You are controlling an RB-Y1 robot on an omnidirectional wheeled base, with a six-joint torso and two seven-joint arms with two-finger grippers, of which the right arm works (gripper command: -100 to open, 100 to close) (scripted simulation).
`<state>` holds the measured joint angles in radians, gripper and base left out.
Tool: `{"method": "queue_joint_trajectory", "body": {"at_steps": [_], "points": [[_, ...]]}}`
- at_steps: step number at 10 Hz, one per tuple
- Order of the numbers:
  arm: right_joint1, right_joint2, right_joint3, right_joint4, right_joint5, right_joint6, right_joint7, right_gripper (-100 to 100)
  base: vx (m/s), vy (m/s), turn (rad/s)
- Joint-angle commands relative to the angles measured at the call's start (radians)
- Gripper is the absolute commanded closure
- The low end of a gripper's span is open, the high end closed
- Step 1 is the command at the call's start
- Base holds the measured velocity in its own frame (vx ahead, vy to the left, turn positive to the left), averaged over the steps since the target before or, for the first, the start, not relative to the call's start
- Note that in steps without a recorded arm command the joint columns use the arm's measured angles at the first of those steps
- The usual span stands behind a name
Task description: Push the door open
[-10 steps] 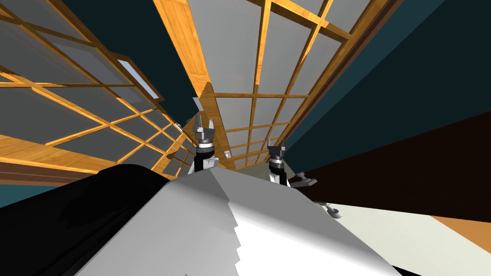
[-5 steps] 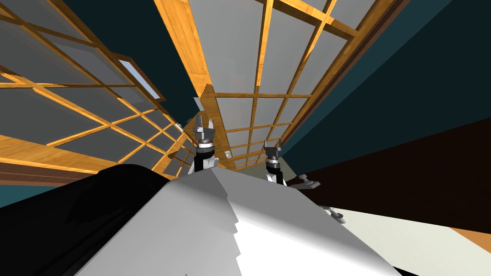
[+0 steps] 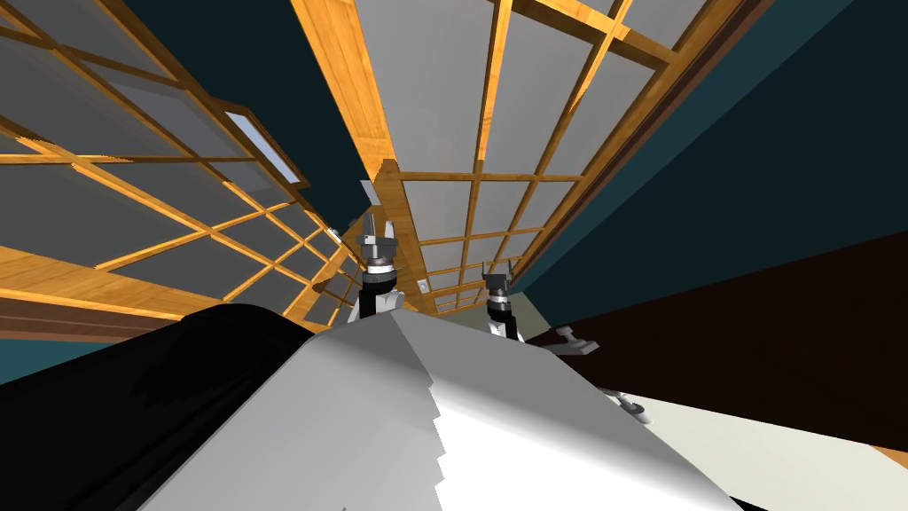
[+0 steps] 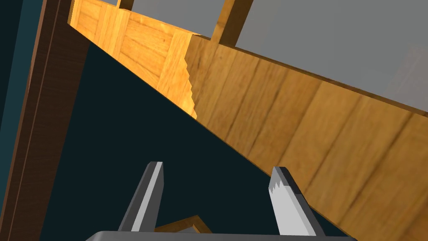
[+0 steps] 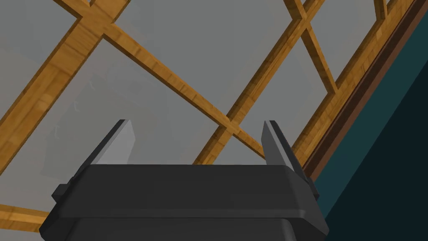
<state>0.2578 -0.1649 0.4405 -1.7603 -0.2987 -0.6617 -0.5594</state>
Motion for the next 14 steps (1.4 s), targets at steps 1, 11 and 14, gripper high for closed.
{"method": "queue_joint_trajectory", "body": {"at_steps": [1,11,14], "points": [[-0.008,-0.004,0.022,0.029,-0.019,-0.010,-0.026,-100,-0.003,0.032,0.033],[-0.073,-0.028,0.131,0.201,-0.124,-0.056,-0.164,-100,-0.012,0.030,0.027],[-0.088,-0.034,0.158,0.243,-0.150,-0.067,-0.198,-100,-0.022,0.033,0.024]]}}
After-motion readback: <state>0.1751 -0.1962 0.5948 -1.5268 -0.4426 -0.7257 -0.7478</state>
